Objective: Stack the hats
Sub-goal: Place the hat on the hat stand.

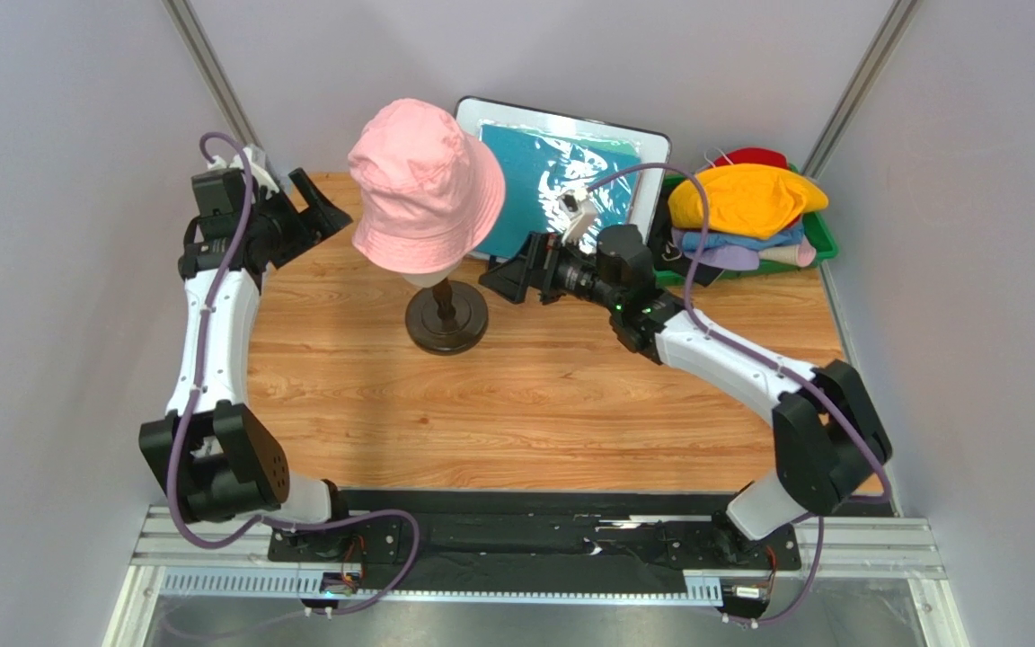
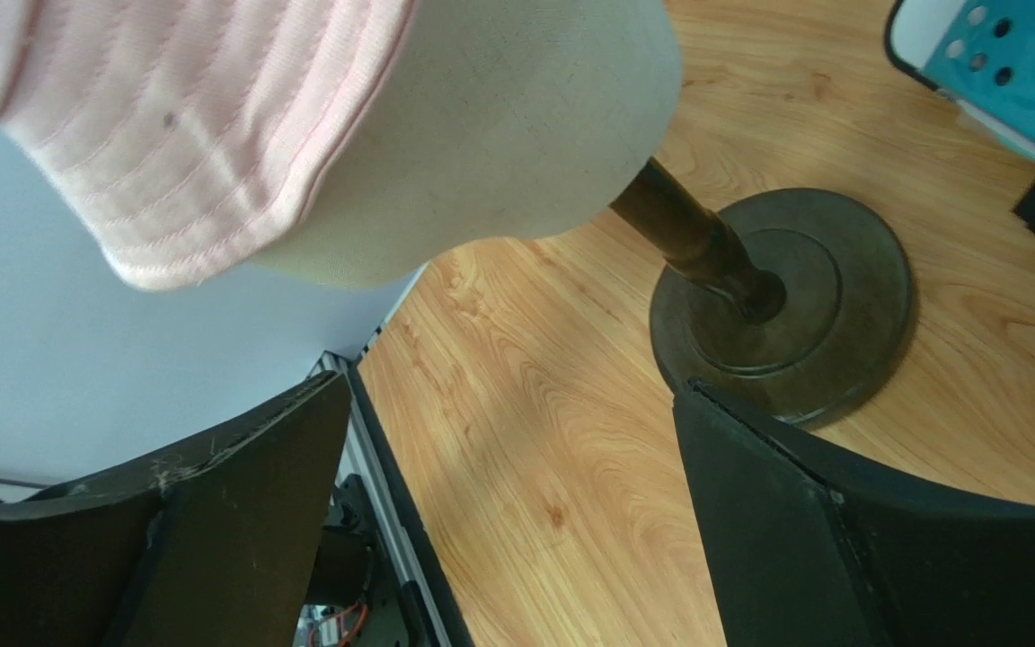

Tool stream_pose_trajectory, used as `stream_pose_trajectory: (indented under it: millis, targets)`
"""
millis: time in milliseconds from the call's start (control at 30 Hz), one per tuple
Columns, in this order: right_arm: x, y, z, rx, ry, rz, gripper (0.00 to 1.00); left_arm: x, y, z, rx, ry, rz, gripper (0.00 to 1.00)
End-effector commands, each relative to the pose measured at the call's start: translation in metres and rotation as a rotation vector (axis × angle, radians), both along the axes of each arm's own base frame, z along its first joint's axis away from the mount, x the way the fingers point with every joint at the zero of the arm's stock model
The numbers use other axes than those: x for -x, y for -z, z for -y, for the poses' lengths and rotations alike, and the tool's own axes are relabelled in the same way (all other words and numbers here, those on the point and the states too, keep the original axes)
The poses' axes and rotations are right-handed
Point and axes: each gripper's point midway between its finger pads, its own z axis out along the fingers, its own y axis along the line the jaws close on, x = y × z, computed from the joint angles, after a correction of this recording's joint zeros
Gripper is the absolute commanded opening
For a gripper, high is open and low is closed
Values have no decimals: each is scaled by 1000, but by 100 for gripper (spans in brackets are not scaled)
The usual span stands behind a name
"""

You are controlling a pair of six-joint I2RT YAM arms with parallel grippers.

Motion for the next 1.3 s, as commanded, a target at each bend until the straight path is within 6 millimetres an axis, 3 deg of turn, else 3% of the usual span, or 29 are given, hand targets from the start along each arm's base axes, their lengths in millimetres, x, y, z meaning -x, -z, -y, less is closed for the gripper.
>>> stream_pose_trajectory:
  millis: [0,133,167,200,267,300,333,400,433,500,567,700,733,767,833,1000,1100,1267]
  targets:
    - [5,-37,40,40,112,143,97,25,-38,-15,-136,-65,76,96]
    - [11,-42,81,176,232,190,99,50,-47,-28,-239,-121,95,96]
    - [12,-34,98,231,266,166,99,60,-58,-29,-264,-136,130,96]
    - [12,-48,116,254,329,207,99,66,-60,-30,-293,-134,143,96]
    - [13,-46,146,325,407,183,100,83,-69,-25,-385,-146,178,95]
    - [6,-55,177,344,507,189,100,89,-71,-25,-445,-141,184,95]
    - [4,-63,194,364,558,195,100,96,-69,-21,-470,-128,175,95]
    - [-4,-63,248,442,737,150,100,107,-73,-19,-514,-137,194,95]
    - [-3,-66,267,490,792,136,100,109,-62,-13,-501,-108,186,94]
    - [-9,-70,318,571,996,96,100,118,-59,-5,-474,-83,202,94]
    - [-16,-69,347,638,1077,51,100,123,-47,5,-445,-36,209,94]
    - [-48,-49,372,608,1068,-67,99,129,-37,14,-419,0,202,94]
    - [-60,-35,375,601,1050,-115,97,131,-38,15,-415,1,210,93]
    - [-68,-34,394,559,1086,-148,95,132,-37,15,-415,1,209,93]
    - [-83,-32,403,526,1107,-141,94,134,-35,15,-412,0,208,93]
    - [-123,0,424,465,1163,-230,92,132,-31,19,-412,22,196,91]
    - [-143,12,431,432,1210,-258,88,133,-26,31,-438,86,186,89]
    - [-163,24,450,420,1321,-284,84,134,-20,42,-476,123,170,89]
